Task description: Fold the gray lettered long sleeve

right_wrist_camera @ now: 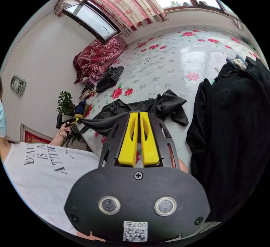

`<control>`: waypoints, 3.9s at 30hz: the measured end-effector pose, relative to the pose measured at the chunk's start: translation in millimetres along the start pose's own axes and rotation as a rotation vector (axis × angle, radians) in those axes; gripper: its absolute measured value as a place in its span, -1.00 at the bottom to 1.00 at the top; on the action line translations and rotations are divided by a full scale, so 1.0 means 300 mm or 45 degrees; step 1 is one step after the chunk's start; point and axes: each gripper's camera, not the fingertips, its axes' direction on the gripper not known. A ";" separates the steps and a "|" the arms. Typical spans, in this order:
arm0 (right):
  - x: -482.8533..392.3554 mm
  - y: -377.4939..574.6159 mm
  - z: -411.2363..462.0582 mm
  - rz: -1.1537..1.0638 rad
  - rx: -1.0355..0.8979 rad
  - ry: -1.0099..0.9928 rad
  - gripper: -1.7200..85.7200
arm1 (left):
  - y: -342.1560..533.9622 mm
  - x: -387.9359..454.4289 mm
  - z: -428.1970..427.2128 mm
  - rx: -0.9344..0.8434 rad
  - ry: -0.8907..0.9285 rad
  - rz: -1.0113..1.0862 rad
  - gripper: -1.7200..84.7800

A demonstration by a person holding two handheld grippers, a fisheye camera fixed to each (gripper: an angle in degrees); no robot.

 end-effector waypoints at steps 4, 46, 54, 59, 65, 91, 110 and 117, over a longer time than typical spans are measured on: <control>-0.142 -0.412 -0.012 -0.126 0.099 0.097 -0.97 | -0.461 0.192 -0.123 0.145 0.030 0.106 -0.98; -0.251 0.772 0.748 0.133 -0.478 0.084 -0.94 | 0.568 -0.109 0.284 -0.479 -0.414 0.177 -0.78; -0.033 0.437 0.485 0.147 -0.074 0.301 -0.88 | 0.568 -0.137 0.127 -0.329 -0.488 -0.016 -0.81; 0.192 0.114 0.522 0.176 0.045 0.365 -0.85 | 0.542 -0.042 0.136 -0.193 -0.394 -0.113 -0.83; 0.444 -0.230 0.728 0.098 -0.029 0.396 -0.81 | 0.547 0.117 0.173 -0.132 -0.393 -0.199 -0.82; 0.907 0.429 -0.069 0.491 0.229 0.863 -0.91 | 0.149 0.071 0.195 -0.072 -0.350 -0.119 -0.81; -0.416 0.039 1.437 -0.648 -0.369 0.096 -0.82 | -0.128 0.127 0.484 -0.080 -0.323 0.366 -0.93; -0.366 -0.297 2.100 -0.523 -0.730 0.235 -0.80 | 0.025 0.244 0.491 -0.059 -0.293 0.644 -0.93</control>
